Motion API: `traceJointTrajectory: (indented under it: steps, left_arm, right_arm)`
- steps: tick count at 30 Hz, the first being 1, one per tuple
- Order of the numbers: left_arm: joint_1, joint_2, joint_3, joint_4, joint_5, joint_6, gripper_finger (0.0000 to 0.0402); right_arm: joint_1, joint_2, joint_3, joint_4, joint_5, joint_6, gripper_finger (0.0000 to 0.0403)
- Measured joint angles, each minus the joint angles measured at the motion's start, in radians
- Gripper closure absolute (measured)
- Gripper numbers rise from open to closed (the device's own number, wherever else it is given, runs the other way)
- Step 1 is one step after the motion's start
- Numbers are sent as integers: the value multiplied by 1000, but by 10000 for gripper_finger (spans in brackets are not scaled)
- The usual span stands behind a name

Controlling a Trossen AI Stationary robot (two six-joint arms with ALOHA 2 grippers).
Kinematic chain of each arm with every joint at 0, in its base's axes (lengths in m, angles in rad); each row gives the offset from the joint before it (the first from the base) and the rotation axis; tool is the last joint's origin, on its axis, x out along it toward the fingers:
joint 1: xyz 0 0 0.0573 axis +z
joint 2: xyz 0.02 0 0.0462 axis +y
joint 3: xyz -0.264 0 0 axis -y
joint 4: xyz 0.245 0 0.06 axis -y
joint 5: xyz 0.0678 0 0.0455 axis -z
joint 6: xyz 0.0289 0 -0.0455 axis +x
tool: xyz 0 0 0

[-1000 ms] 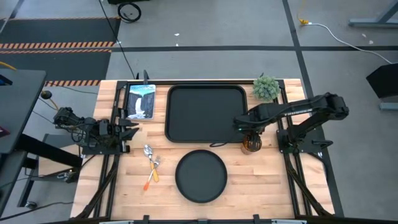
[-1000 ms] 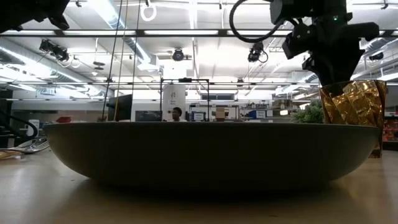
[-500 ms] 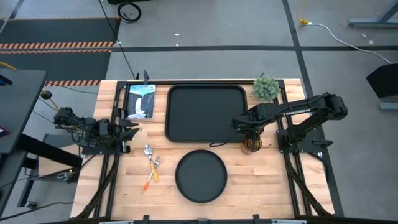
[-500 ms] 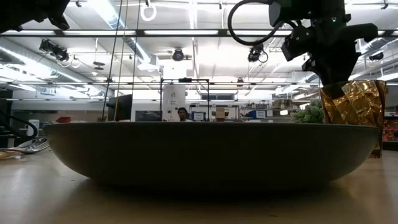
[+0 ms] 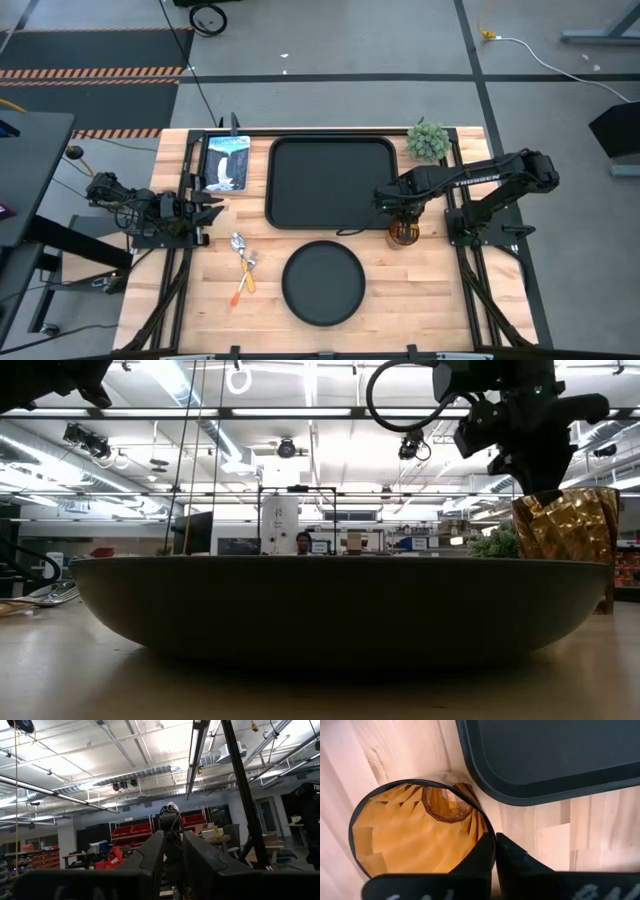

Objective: Pick and place plate/cup/fork/spoon on tray
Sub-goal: Put the brown cup on the top right of the black tray

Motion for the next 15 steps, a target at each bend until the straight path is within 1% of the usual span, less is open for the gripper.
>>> traceJointTrajectory:
  steps: [4, 7, 12, 15]
  left_arm:
    - [0, 0, 0, 0, 0, 0, 322]
    - [0, 0, 0, 0, 0, 1, 322]
    - [0, 0, 0, 0, 0, 0, 322]
    - [0, 0, 0, -4, 0, 0, 322]
  right_arm:
    - [0, 0, 1, -5, -31, 0, 394]
    - [1, 1, 30, -28, -47, -3, 393]
    - [-14, 2, 142, -80, -34, -42, 393]
    - [-54, 2, 214, -95, -29, -80, 393]
